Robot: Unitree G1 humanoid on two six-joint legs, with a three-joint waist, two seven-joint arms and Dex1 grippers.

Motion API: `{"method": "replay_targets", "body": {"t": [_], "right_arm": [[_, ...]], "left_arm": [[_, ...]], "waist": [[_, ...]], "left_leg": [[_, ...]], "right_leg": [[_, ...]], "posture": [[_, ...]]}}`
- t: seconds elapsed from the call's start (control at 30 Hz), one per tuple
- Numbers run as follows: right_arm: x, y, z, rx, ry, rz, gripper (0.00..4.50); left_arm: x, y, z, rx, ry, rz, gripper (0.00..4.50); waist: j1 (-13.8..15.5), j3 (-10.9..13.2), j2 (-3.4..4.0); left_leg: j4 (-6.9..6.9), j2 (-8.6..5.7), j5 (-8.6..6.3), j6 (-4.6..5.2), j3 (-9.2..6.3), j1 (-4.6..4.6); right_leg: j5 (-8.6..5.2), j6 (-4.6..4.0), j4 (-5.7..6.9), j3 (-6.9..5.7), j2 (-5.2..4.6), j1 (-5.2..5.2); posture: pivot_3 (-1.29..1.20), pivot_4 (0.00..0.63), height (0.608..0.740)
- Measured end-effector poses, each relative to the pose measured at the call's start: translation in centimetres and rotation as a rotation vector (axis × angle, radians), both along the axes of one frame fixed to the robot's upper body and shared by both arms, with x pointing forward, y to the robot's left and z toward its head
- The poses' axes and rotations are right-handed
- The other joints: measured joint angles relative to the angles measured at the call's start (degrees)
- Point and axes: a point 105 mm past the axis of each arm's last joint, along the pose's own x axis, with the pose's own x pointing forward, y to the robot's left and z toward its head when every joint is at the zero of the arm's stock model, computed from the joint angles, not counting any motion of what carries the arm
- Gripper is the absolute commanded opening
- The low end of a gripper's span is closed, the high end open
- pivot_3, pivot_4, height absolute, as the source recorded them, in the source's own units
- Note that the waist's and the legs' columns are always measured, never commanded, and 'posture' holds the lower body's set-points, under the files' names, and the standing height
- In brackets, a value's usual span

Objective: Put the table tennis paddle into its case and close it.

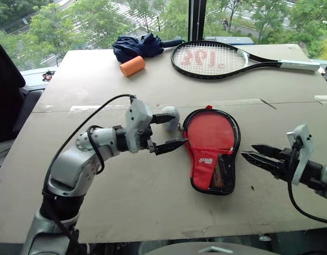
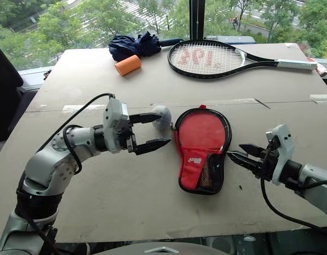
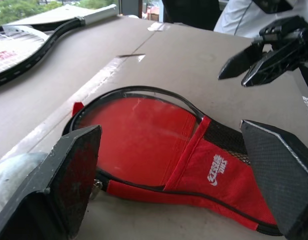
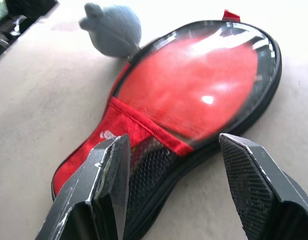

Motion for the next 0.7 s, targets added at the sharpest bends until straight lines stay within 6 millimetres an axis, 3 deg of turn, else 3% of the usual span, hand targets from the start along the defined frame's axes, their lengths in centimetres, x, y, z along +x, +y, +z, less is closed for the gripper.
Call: {"method": "replay_targets", "body": {"t": [0.13,0.33,0.47,0.57,0.7], "right_arm": [[-0.8,2.3,0.3,-0.055,-0.197,0.152,2.81],[0.9,5.8,-1.4,-0.087,-0.239,0.242,2.81],[2.8,7.0,-3.1,-0.139,-0.219,0.239,2.81],[3.7,7.1,-5.7,-0.23,-0.115,0.225,2.81],[3.8,7.2,-5.7,-0.266,-0.108,0.236,2.81]], "left_arm": [[2.4,1.9,-0.7,0.024,-0.034,0.123,4.5],[3.2,4.7,-0.3,0.044,-0.061,0.173,4.5],[3.9,6.8,-0.6,0.075,-0.054,0.225,4.5],[4.4,7.4,-0.9,0.08,-0.039,0.252,4.5],[4.9,6.9,-1.2,0.066,-0.004,0.248,4.5]], "waist": [[0.0,0.0,0.0],[0.2,0.0,-0.12],[0.3,0.0,-0.13],[0.4,0.0,-0.13],[0.3,-0.1,-0.3]], "left_leg": [[0.01,0.04,0.01,-0.02,-0.01,0.03],[0.03,0.03,0.02,-0.04,-0.06,0.02],[0.03,0.0,0.02,-0.04,-0.09,0.01],[0.04,-0.03,0.02,-0.04,-0.14,-0.05],[0.05,-0.02,0.02,-0.05,-0.18,0.0]], "right_leg": [[0.0,0.0,0.03,0.0,0.03,-0.02],[0.0,0.0,0.0,-0.04,-0.01,-0.04],[0.0,0.0,-0.03,-0.06,-0.03,-0.06],[0.0,-0.01,-0.04,-0.11,-0.06,-0.12],[0.0,0.0,-0.02,-0.12,-0.05,-0.06]], "posture": [[0.0,0.15,0.74],[0.0,0.15,0.74],[0.0,0.15,0.74],[0.0,0.15,0.74],[0.0,0.15,0.74]]}}
